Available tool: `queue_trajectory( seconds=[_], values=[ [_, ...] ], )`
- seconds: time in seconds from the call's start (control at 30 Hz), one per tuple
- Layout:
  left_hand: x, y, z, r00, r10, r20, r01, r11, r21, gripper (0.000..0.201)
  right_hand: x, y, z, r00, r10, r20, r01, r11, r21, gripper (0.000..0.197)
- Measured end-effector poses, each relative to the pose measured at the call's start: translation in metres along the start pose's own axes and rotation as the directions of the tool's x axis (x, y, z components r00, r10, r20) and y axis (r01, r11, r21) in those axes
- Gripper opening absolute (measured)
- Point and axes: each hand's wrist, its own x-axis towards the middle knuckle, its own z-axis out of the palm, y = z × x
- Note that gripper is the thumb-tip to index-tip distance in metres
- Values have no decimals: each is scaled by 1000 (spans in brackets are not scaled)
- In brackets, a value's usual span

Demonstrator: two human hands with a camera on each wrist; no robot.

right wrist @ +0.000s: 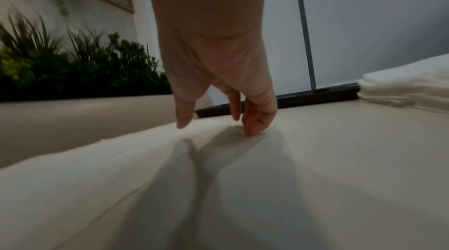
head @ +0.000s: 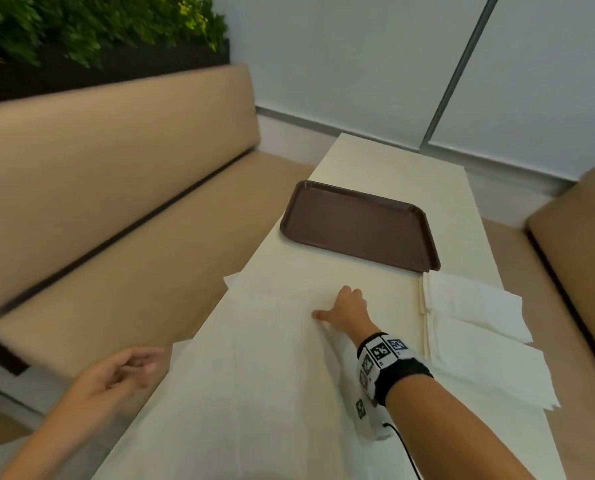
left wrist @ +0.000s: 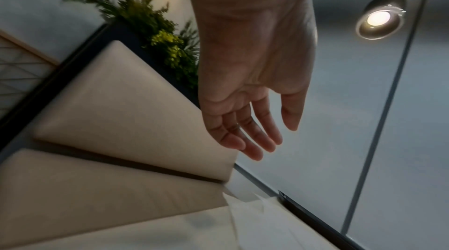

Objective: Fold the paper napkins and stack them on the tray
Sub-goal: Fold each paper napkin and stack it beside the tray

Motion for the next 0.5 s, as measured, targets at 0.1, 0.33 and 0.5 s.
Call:
queue_trajectory(
  seconds=[0.1,0.33,0.5],
  values=[
    [-2,-11,-12,999,-2,-34,2,1000,-10,35,7,-9,5,999,34,-15,-34,999,21,69],
    [-1,2,-20,999,23,-31,-25,998,-62,28,-4,-14,-18,960,-126,-251,193,946,263,8],
    [19,37,-9,991,129,-25,-128,992,10,46,-52,-33,-81,800,-434,-414,558,793,246,4]
  ],
)
